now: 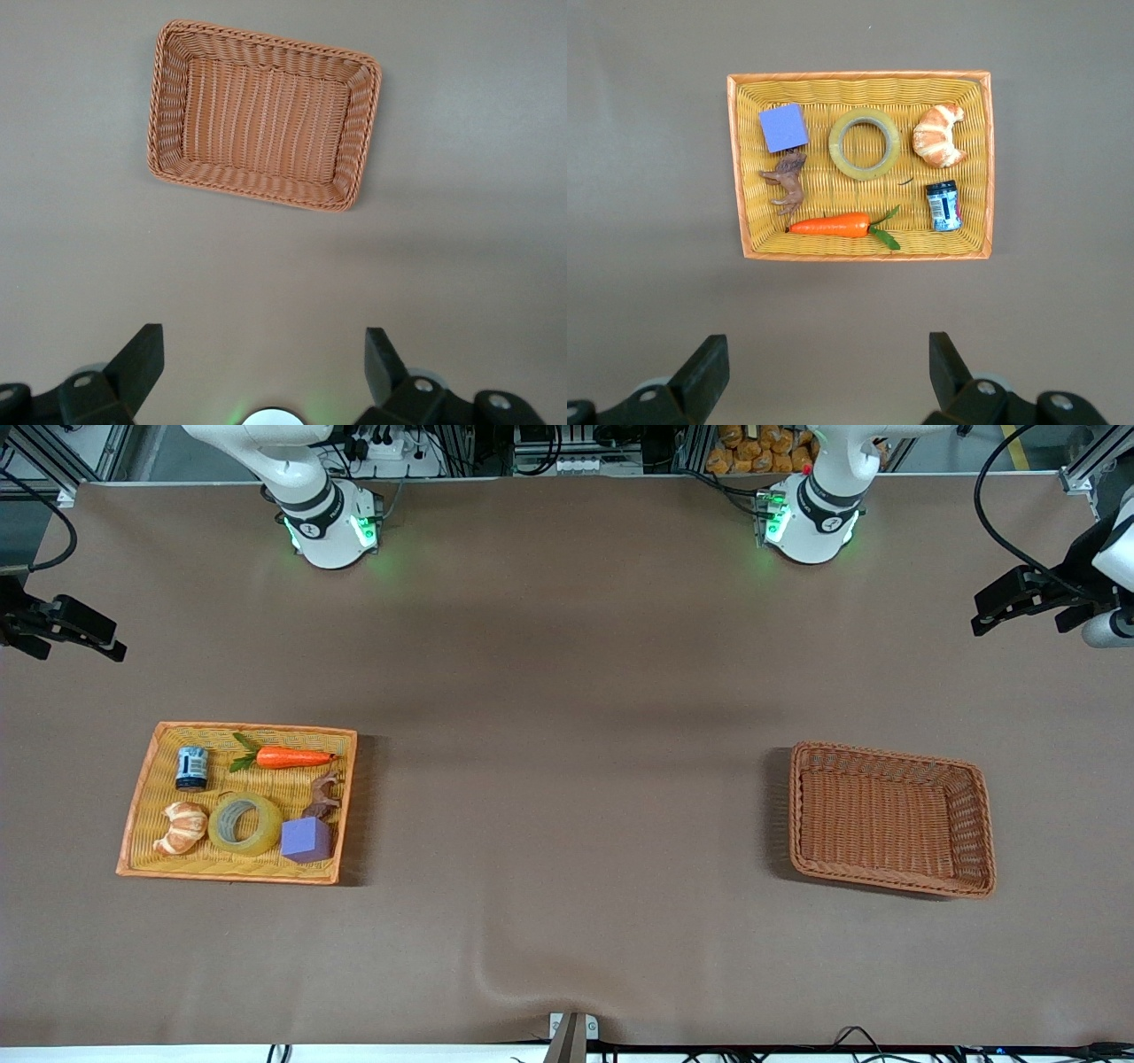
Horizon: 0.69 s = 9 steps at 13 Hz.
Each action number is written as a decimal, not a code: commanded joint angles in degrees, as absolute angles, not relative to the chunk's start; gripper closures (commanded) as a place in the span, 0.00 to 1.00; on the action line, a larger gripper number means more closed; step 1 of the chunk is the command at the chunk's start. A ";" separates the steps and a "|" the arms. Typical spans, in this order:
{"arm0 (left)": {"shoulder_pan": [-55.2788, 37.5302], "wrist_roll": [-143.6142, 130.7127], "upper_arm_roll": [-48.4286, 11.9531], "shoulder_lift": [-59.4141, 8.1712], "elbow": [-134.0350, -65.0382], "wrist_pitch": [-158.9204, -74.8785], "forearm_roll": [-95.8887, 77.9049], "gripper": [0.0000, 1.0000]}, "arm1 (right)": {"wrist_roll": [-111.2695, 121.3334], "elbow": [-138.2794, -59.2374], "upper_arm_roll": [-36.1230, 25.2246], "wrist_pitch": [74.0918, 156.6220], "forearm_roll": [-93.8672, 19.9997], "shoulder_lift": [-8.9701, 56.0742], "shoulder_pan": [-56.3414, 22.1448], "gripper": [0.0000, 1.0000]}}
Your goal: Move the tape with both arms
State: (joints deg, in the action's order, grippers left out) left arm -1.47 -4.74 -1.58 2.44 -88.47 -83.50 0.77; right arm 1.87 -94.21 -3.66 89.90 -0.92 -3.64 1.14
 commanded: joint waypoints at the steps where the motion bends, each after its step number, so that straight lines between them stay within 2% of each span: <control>1: -0.97 -3.69 -1.41 1.76 -86.66 -82.18 0.44 0.00 | 1.93 -94.48 -3.08 90.35 -1.05 -3.69 2.46 0.00; 9: -0.44 -3.87 -1.41 -1.14 -86.92 -85.33 1.14 0.00 | 2.72 -94.39 -3.08 88.69 -1.14 -3.95 3.34 0.00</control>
